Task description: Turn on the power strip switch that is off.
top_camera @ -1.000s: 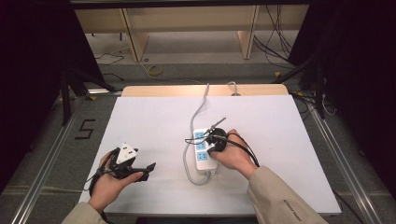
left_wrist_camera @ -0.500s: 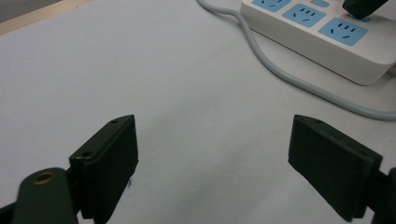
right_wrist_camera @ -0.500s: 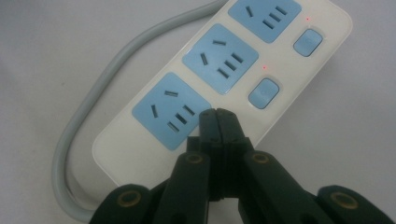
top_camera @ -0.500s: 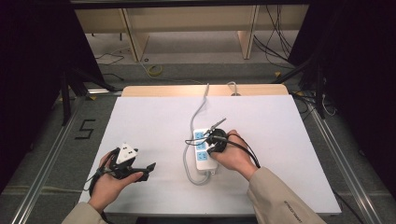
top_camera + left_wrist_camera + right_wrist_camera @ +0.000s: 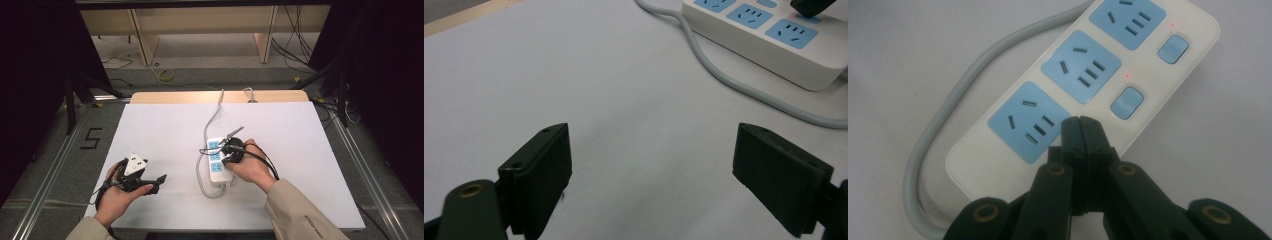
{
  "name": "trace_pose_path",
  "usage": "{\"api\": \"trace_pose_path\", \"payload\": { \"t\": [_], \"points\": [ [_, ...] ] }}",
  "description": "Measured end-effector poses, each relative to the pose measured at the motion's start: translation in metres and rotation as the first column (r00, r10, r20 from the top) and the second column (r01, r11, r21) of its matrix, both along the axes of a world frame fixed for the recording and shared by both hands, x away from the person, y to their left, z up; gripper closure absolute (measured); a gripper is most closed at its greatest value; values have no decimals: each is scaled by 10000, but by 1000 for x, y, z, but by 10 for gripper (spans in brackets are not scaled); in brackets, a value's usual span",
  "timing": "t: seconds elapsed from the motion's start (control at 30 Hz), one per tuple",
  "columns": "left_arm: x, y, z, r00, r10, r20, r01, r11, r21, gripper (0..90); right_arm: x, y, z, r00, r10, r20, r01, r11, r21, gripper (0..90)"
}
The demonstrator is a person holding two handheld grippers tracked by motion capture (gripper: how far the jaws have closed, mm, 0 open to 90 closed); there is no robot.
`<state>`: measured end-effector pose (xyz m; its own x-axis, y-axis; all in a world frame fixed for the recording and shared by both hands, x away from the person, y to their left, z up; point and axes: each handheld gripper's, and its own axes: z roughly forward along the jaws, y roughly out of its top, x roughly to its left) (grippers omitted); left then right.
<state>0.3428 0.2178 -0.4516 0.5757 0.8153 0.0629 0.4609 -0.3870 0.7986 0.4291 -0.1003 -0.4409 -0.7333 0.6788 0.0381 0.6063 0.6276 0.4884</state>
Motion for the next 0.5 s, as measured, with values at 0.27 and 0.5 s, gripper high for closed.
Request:
{"api": "trace_pose_path", "payload": {
  "t": [0.27, 0.5],
  "points": [
    [0, 0, 0, 10000, -6, 17, 6, 10000, -13, 157, -1, -1, 1, 9997, 49, 234, -53, 9998, 173, 900],
    [0, 0, 0, 10000, 17, -1, -17, 10000, -16, 158, -1, -7, 3, 9975, -6, 710, -30, 9987, 501, 869]
  ]
}}
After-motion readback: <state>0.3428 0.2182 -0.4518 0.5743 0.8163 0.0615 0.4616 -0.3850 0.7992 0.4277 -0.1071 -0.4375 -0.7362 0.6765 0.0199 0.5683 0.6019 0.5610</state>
